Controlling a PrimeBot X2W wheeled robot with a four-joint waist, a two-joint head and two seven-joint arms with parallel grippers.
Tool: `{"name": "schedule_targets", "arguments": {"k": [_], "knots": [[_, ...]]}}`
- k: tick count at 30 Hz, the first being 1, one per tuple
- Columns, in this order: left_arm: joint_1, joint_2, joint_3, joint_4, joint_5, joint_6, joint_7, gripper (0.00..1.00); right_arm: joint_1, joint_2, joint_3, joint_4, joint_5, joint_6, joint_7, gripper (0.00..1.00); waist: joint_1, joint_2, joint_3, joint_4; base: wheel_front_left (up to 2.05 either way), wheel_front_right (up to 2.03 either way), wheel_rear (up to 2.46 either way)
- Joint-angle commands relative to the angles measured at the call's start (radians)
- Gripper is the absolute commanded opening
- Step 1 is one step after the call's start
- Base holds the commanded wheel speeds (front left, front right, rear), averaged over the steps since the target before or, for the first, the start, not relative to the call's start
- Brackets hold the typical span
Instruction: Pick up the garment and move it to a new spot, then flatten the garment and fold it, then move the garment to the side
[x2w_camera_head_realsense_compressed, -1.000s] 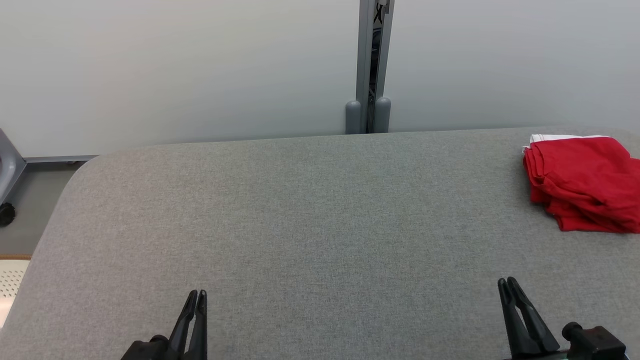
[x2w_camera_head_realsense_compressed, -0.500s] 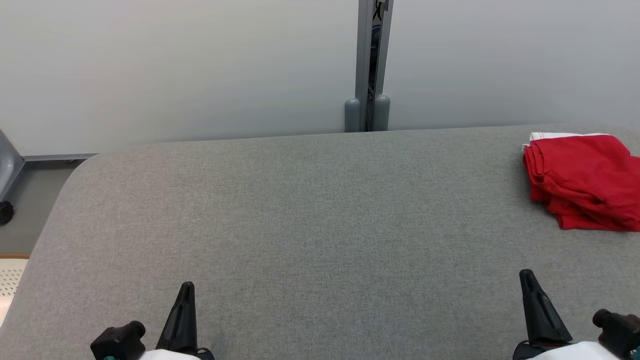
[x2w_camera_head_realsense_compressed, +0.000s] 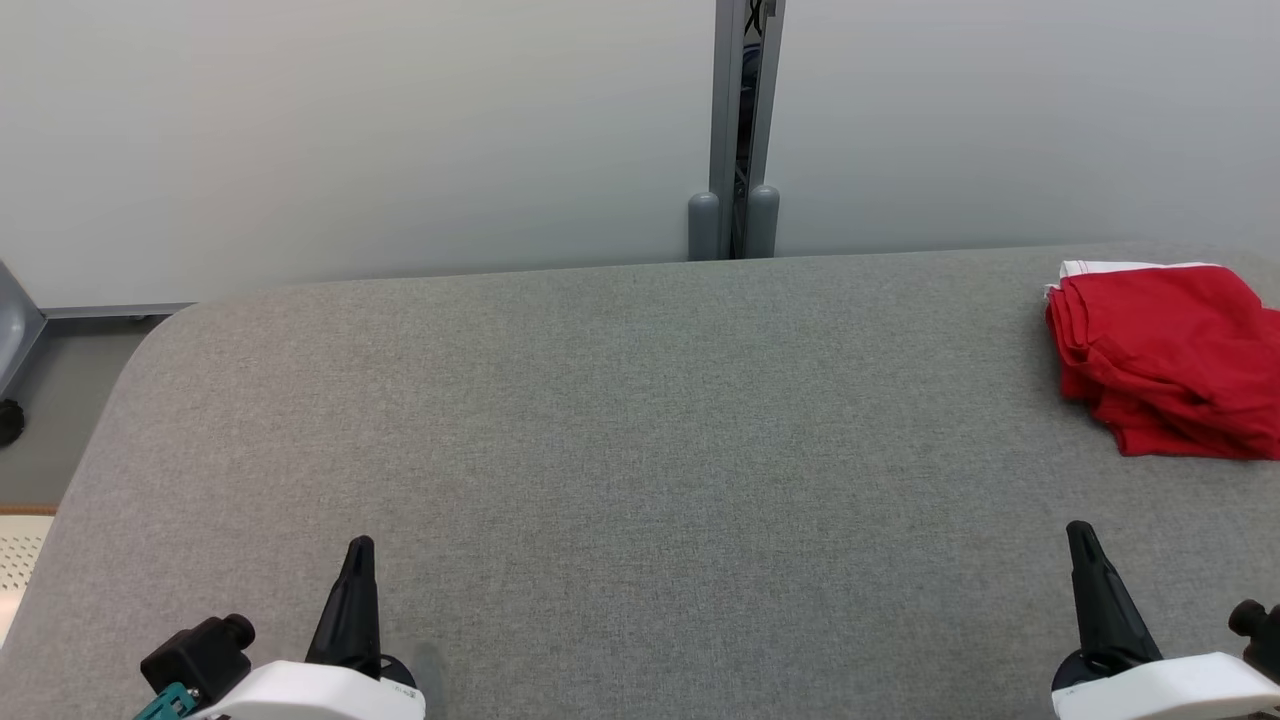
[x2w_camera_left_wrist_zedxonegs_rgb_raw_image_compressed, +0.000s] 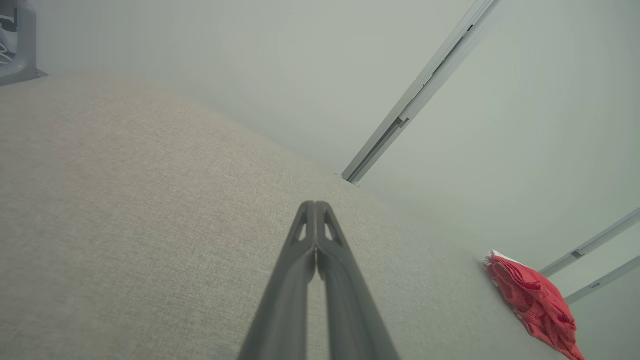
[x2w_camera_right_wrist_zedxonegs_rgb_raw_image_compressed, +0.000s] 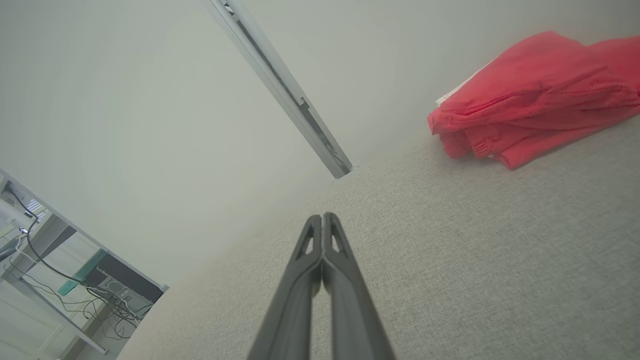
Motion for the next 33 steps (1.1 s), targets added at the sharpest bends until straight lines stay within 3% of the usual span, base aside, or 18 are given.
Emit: {"name": "schedule_targets", "arguments": {"k": [1,33], "knots": [[-0.038,0.006,0.008,-0.007,-0.037,-0.01,0.005,0.0,-0.028,-0.011,-0.01,-0.007,0.038,0.0,0.01,0.0,0.0,-0.0001,0.001,0.0,0.0,0.0,0.0],[-0.139,0.006,0.049,0.052,-0.428,-0.055,0.093,0.0,-0.106,-0.018,-0.087,0.048,0.429,0.0,0.127,0.0,0.0,-0.0001,0.014,-0.004,0.0,0.0,0.0]]}}
